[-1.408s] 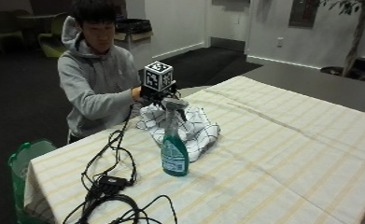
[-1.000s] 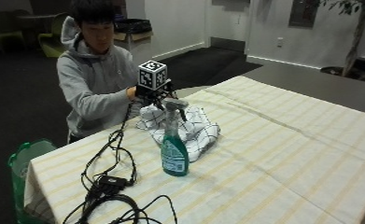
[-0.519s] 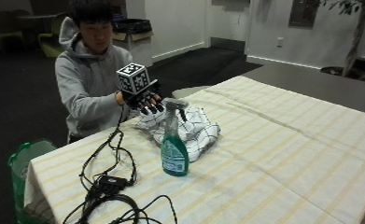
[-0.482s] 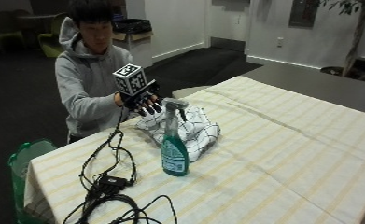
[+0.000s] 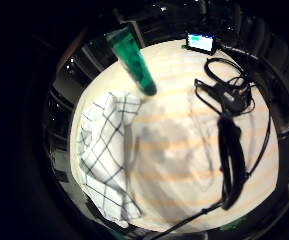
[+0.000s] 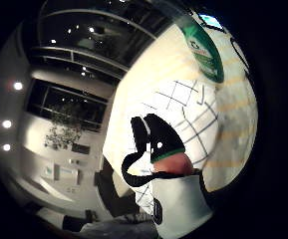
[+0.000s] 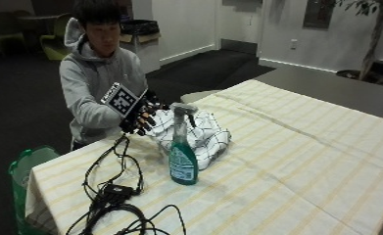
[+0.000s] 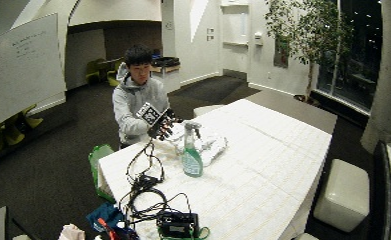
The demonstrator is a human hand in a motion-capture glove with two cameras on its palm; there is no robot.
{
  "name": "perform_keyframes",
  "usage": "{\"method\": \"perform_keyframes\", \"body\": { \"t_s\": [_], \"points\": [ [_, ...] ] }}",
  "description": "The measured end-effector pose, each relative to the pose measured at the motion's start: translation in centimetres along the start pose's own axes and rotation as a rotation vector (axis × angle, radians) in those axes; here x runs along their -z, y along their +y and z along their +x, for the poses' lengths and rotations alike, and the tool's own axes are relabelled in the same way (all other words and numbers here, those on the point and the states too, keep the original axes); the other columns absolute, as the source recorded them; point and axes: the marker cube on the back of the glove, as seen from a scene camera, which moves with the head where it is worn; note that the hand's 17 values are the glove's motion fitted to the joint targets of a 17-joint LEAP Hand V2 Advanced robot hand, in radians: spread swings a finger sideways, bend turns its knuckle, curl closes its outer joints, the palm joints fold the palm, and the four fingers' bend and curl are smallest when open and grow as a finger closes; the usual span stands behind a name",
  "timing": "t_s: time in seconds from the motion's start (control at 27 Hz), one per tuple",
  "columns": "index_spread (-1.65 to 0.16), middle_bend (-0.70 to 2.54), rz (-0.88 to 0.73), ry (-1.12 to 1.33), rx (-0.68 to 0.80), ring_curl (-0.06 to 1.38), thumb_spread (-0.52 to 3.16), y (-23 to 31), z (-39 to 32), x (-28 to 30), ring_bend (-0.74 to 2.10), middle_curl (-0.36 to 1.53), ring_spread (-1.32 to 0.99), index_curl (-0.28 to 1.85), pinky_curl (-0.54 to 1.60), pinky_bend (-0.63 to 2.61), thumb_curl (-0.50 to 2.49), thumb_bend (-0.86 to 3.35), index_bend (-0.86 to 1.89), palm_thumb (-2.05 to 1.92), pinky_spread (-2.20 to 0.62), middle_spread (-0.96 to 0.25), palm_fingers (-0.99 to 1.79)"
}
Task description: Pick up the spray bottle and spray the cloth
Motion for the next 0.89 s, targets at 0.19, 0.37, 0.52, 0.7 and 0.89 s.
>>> {"method": "perform_keyframes", "body": {
  "t_s": [0.19, 0.37, 0.52, 0.7, 0.89],
  "points": [
    [-0.26, 0.27, 0.053, -0.165, -0.086, 0.22, 1.07, -2.7, 0.2, -0.9, 0.29, 0.29, 0.08, 0.16, 0.34, 0.54, 0.23, 0.04, 0.09, 0.54, 0.24, 0.04, 0.14],
    [-0.25, 0.27, 0.043, -0.342, -0.096, 0.23, 1.05, -5.0, 0.7, -2.1, 0.32, 0.3, 0.08, 0.15, 0.34, 0.56, 0.25, 0.02, 0.09, 0.58, 0.24, 0.05, 0.13],
    [-0.25, 0.28, 0.059, -0.431, -0.139, 0.24, 1.03, -7.4, 1.0, -3.1, 0.33, 0.31, 0.08, 0.15, 0.35, 0.56, 0.27, 0.01, 0.09, 0.62, 0.24, 0.05, 0.12],
    [-0.25, 0.29, 0.066, -0.485, -0.189, 0.25, 1.0, -9.9, 1.1, -4.3, 0.35, 0.32, 0.08, 0.15, 0.35, 0.57, 0.29, 0.0, 0.09, 0.66, 0.23, 0.06, 0.11],
    [-0.24, 0.3, 0.07, -0.523, -0.216, 0.26, 0.98, -12.0, 0.9, -5.4, 0.37, 0.32, 0.07, 0.15, 0.35, 0.57, 0.3, -0.02, 0.1, 0.69, 0.23, 0.07, 0.11]
  ]
}}
